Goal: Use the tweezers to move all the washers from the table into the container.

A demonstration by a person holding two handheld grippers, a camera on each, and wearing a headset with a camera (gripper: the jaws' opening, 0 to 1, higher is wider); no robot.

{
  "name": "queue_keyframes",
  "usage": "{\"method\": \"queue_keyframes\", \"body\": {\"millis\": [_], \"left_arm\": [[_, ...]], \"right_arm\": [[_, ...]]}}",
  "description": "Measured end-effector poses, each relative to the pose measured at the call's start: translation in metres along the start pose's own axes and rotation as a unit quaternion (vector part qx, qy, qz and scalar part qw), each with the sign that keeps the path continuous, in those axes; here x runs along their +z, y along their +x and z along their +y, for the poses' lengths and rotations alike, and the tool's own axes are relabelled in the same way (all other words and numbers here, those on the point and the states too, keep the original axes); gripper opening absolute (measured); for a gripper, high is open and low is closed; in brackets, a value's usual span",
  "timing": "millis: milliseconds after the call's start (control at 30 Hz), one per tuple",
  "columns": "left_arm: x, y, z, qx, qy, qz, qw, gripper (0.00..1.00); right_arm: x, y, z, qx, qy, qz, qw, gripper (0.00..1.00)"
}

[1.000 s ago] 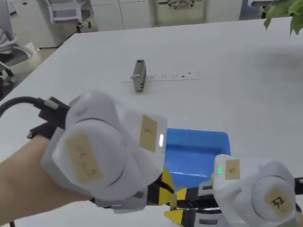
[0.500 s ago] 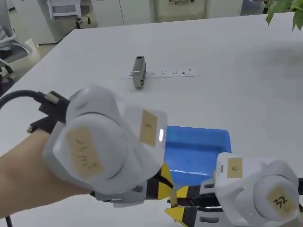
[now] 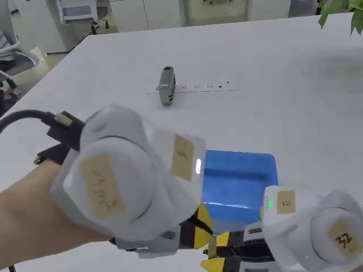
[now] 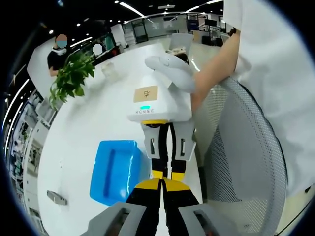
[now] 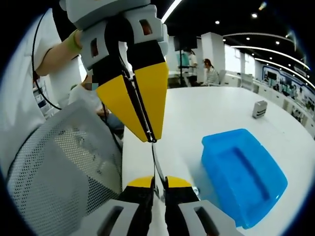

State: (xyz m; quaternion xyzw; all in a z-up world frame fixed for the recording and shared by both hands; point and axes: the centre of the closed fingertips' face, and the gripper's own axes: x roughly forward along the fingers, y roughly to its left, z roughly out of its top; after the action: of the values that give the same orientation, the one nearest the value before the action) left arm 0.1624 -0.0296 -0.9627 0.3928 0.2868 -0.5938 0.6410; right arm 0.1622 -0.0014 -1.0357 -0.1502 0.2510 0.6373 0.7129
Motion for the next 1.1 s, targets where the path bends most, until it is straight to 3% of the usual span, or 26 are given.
{"method": "queue_keyframes", "body": {"millis": [233, 300, 400, 467, 500, 567, 667, 733, 767, 800, 833, 867, 900, 933, 967, 1000, 1033, 1067, 1100], "left_arm": [[0.003, 0.001, -0.006, -0.008, -0.003, -0.005, 0.9999, 0.0], [0.004, 0.002, -0.006, -0.01, -0.007, -0.008, 0.9999, 0.0], [0.007, 0.003, -0.006, -0.006, -0.043, -0.02, 0.9988, 0.0], [0.013, 0.002, -0.002, 0.012, -0.079, -0.055, 0.9953, 0.0], [0.016, 0.0, -0.003, 0.017, -0.11, -0.079, 0.9906, 0.03], [0.016, -0.003, -0.002, 0.027, -0.141, -0.098, 0.9847, 0.12], [0.005, -0.011, -0.001, 0.07, -0.203, -0.13, 0.9679, 0.21], [-0.004, -0.018, 0.0, 0.104, -0.244, -0.151, 0.9524, 0.29], [-0.009, -0.022, 0.0, 0.122, -0.272, -0.166, 0.9401, 0.32], [-0.013, -0.024, 0.001, 0.135, -0.289, -0.176, 0.9312, 0.36], [-0.019, -0.029, 0.002, 0.157, -0.316, -0.192, 0.9159, 0.41], [-0.024, -0.032, 0.002, 0.171, -0.333, -0.2, 0.9057, 0.45], [-0.034, -0.035, 0.002, 0.193, -0.354, -0.203, 0.8922, 0.49], [-0.04, -0.037, 0.002, 0.209, -0.362, -0.205, 0.885, 0.51], [-0.047, -0.039, 0.002, 0.224, -0.364, -0.202, 0.8812, 0.54], [-0.055, -0.043, 0.003, 0.25, -0.372, -0.201, 0.8709, 0.58], [-0.058, -0.045, 0.004, 0.264, -0.377, -0.206, 0.8636, 0.61], [-0.062, -0.049, 0.005, 0.282, -0.384, -0.213, 0.853, 0.65], [-0.064, -0.052, 0.007, 0.293, -0.386, -0.221, 0.8462, 0.68]], "right_arm": [[0.004, 0.003, 0.003, 0.005, -0.005, -0.004, 1.0, 0.12], [0.002, 0.003, 0.005, 0.012, -0.016, 0.0, 0.9998, 0.04], [0.0, 0.004, 0.008, 0.016, -0.018, -0.001, 0.9997, 0.03], [-0.001, 0.003, 0.006, 0.01, -0.024, 0.004, 0.9997, 0.03], [0.0, 0.003, 0.005, 0.01, -0.013, 0.001, 0.9999, 0.03], [0.0, 0.003, 0.003, 0.008, -0.006, -0.002, 1.0, 0.02], [0.0, 0.003, 0.002, 0.006, -0.001, -0.002, 1.0, 0.02], [0.001, 0.003, 0.001, 0.005, 0.005, -0.004, 1.0, 0.02], [0.001, 0.004, 0.0, 0.004, 0.01, -0.005, 0.9999, 0.02], [0.002, 0.004, -0.002, 0.003, 0.022, -0.008, 0.9997, 0.02], [0.002, 0.004, -0.003, 0.003, 0.028, -0.009, 0.9996, 0.02], [0.002, 0.003, -0.005, 0.002, 0.037, -0.011, 0.9993, 0.02], [0.002, 0.003, -0.007, 0.0, 0.048, -0.013, 0.9987, 0.02], [0.002, 0.003, -0.009, -0.002, 0.07, -0.017, 0.9974, 0.02], [0.002, 0.002, -0.01, 0.0, 0.084, -0.02, 0.9963, 0.02], [0.002, 0.001, -0.012, -0.003, 0.101, -0.024, 0.9946, 0.02], [0.002, 0.0, -0.014, -0.003, 0.115, -0.028, 0.993, 0.02], [0.002, 0.0, -0.015, -0.001, 0.129, -0.031, 0.9912, 0.03], [0.002, -0.001, -0.016, 0.004, 0.144, -0.036, 0.9888, 0.03]]}}
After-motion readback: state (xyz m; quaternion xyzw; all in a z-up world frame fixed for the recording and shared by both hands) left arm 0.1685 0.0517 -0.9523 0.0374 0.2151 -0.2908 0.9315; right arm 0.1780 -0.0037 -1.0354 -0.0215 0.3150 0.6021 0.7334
